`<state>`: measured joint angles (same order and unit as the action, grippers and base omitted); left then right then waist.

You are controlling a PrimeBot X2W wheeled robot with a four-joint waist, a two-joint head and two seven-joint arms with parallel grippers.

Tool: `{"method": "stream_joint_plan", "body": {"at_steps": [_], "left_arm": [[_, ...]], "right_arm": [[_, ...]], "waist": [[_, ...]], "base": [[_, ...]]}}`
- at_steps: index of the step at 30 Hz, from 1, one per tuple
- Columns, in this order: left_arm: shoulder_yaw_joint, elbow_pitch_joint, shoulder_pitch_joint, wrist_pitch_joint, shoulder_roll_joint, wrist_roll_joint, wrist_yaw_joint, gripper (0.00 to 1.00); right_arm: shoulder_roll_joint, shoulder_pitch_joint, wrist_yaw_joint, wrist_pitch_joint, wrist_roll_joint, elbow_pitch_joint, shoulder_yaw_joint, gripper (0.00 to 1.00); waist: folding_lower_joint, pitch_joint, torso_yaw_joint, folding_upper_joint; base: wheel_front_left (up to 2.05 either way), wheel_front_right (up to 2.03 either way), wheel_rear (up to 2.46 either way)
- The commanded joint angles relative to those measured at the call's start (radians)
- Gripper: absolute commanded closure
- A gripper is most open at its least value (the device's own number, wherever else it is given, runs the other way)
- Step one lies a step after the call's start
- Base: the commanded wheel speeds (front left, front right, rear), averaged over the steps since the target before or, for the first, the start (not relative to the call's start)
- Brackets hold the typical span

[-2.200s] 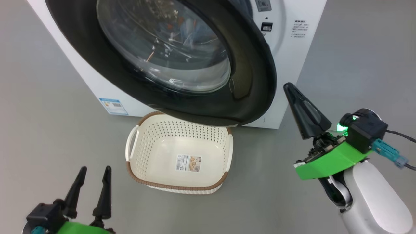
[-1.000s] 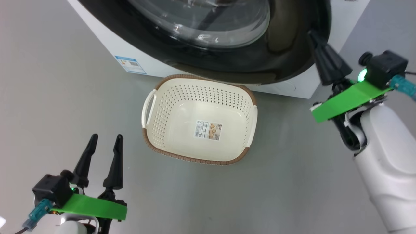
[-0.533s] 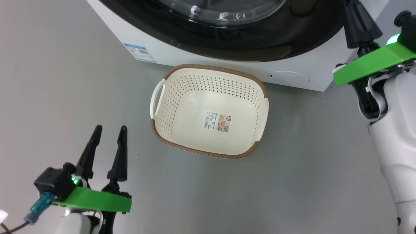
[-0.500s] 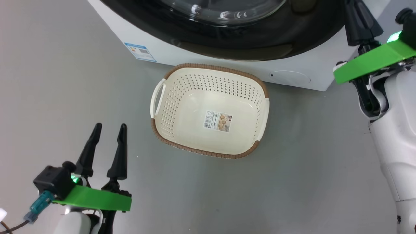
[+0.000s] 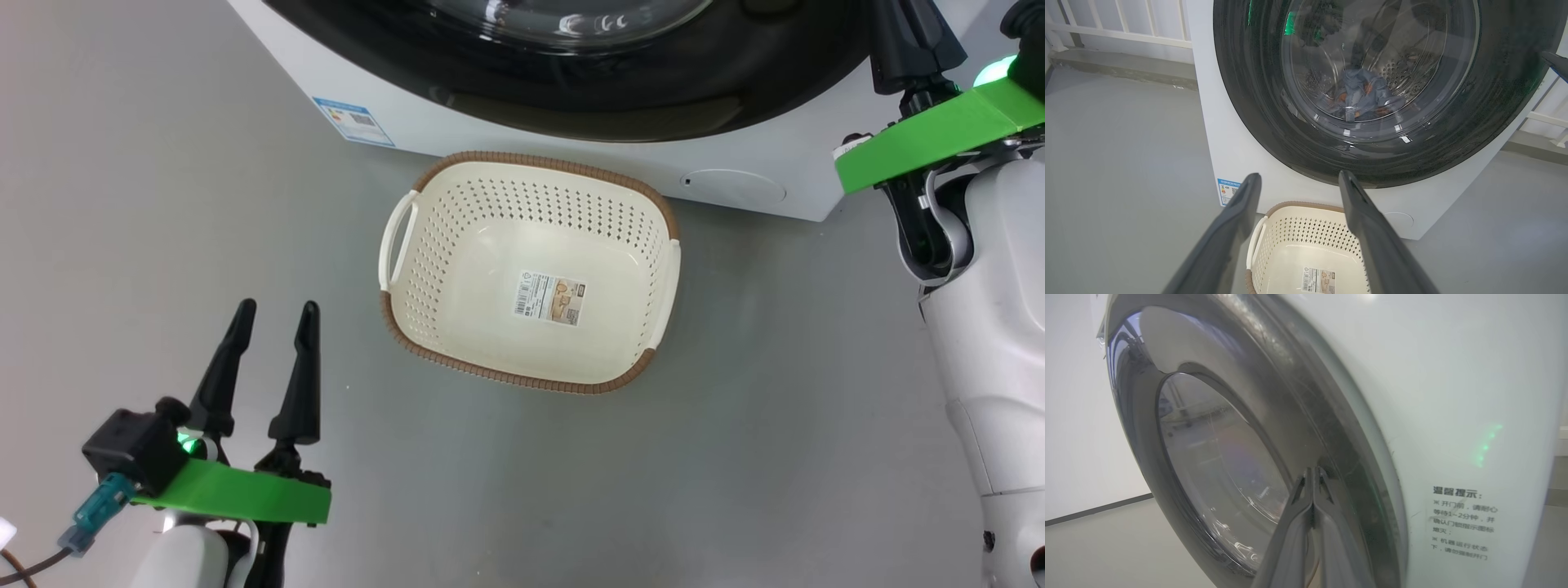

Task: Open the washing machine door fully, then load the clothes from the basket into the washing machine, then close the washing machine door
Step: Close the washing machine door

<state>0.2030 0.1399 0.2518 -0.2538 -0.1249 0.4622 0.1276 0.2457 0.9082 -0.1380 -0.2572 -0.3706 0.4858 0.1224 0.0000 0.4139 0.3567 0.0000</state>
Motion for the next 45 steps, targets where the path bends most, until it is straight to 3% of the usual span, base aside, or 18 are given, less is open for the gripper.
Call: {"method": "stream_joint_plan", "body": {"at_steps": [1, 7, 10, 12, 13, 14, 29, 45], "left_arm": [[-0.035, -0.018, 0.021, -0.008, -0.028, 0.003, 0.003, 0.0], [-0.038, -0.003, 0.009, -0.008, -0.034, 0.0, 0.003, 0.0], [-0.039, 0.008, -0.001, -0.008, -0.043, 0.006, 0.003, 0.0], [-0.041, 0.014, -0.006, -0.008, -0.051, 0.009, 0.003, 0.0], [-0.043, 0.017, -0.009, -0.008, -0.055, 0.01, 0.003, 0.0], [-0.044, 0.02, -0.011, -0.008, -0.059, 0.01, 0.003, 0.0], [-0.042, 0.047, -0.078, -0.008, -0.114, 0.008, 0.003, 0.0], [-0.071, 0.065, -0.169, -0.008, -0.144, 0.012, 0.003, 0.0]], "right_arm": [[-0.009, 0.017, 0.007, -0.005, 0.006, -0.031, 0.015, 1.0], [-0.006, -0.08, 0.007, -0.005, -0.006, -0.051, 0.05, 1.0], [-0.005, -0.141, 0.007, -0.005, -0.019, -0.067, 0.053, 0.67], [-0.004, -0.181, 0.007, -0.005, -0.026, -0.079, 0.051, 0.53], [-0.003, -0.202, 0.007, -0.005, -0.028, -0.087, 0.051, 0.06], [-0.002, -0.223, 0.007, -0.005, -0.031, -0.093, 0.05, 0.0], [0.007, -0.529, 0.007, -0.005, -0.05, -0.157, 0.022, 0.0], [-0.016, -0.755, 0.007, -0.005, -0.056, -0.2, -0.035, 0.0]], "waist": [[0.0, -0.009, -0.005, 0.0], [0.0, -0.05, -0.022, 0.0], [0.0, -0.075, -0.036, 0.0], [0.0, -0.091, -0.048, 0.0], [0.0, -0.1, -0.054, 0.0], [0.0, -0.109, -0.06, 0.0], [0.0, -0.251, -0.148, 0.0], [0.0, -0.364, -0.241, 0.0]], "base": [[0.0, 0.0, 0.0], [0.0, 0.0, 0.0], [0.0, 0.0, 0.0], [0.0, 0.0, 0.0], [0.0, 0.0, 0.0], [0.0, 0.0, 0.0], [0.0, 0.0, 0.0], [0.0, 0.0, 0.0]]}}
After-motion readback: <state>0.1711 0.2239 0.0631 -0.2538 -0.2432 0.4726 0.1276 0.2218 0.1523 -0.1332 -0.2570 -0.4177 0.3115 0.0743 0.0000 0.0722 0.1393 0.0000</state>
